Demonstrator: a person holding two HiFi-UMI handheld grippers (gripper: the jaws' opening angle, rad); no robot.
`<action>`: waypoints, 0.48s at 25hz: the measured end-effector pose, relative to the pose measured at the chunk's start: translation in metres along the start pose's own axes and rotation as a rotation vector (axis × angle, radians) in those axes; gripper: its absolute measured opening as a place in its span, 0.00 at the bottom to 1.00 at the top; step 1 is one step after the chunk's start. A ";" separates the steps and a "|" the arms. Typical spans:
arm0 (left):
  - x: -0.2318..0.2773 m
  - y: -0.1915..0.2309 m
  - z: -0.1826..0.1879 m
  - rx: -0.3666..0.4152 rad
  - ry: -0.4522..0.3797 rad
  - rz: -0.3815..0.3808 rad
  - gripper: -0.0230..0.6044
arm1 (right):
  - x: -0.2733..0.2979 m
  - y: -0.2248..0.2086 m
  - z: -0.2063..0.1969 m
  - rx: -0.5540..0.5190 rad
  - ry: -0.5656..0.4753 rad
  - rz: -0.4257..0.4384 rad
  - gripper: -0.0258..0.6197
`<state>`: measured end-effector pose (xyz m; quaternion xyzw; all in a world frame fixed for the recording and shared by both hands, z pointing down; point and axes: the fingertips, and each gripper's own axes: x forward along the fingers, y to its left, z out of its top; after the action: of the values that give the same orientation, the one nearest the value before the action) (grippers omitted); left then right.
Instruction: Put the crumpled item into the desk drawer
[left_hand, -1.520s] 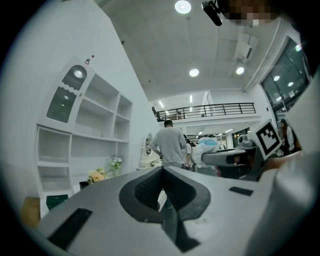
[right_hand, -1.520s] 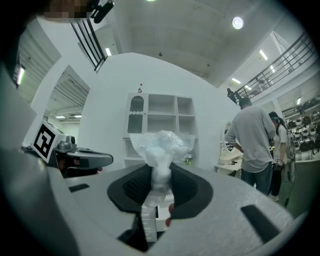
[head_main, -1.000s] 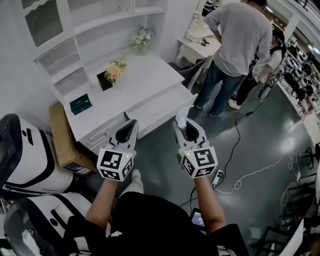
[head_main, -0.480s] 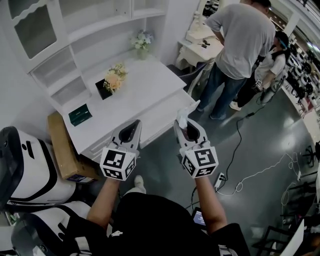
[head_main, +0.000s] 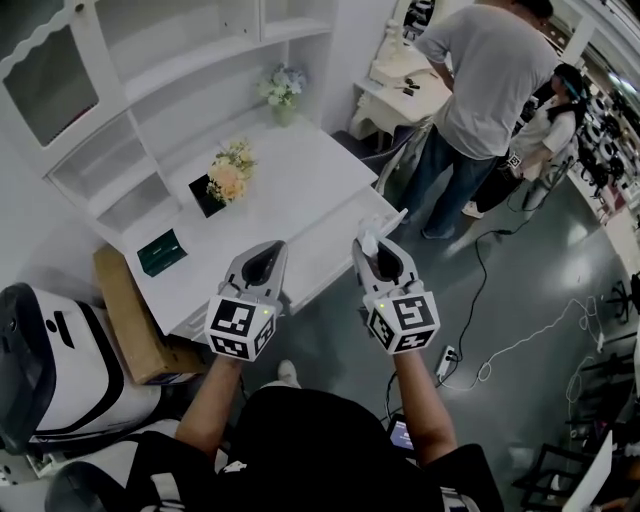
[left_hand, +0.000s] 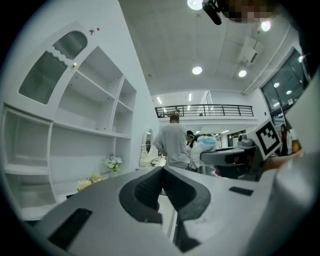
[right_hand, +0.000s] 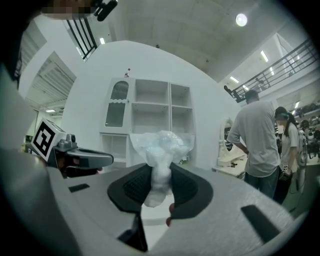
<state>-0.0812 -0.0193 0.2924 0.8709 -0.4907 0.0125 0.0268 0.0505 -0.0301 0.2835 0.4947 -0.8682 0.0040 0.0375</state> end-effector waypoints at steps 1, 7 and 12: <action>0.003 0.005 0.000 -0.001 0.000 -0.004 0.05 | 0.006 -0.001 0.000 0.002 0.000 -0.004 0.18; 0.019 0.033 -0.003 -0.005 0.007 -0.029 0.05 | 0.037 0.003 -0.004 0.003 0.009 -0.025 0.18; 0.025 0.045 -0.006 -0.007 0.011 -0.052 0.05 | 0.051 0.006 -0.007 0.001 0.018 -0.040 0.18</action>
<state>-0.1062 -0.0637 0.3013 0.8832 -0.4676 0.0152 0.0328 0.0202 -0.0705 0.2942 0.5119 -0.8578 0.0081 0.0453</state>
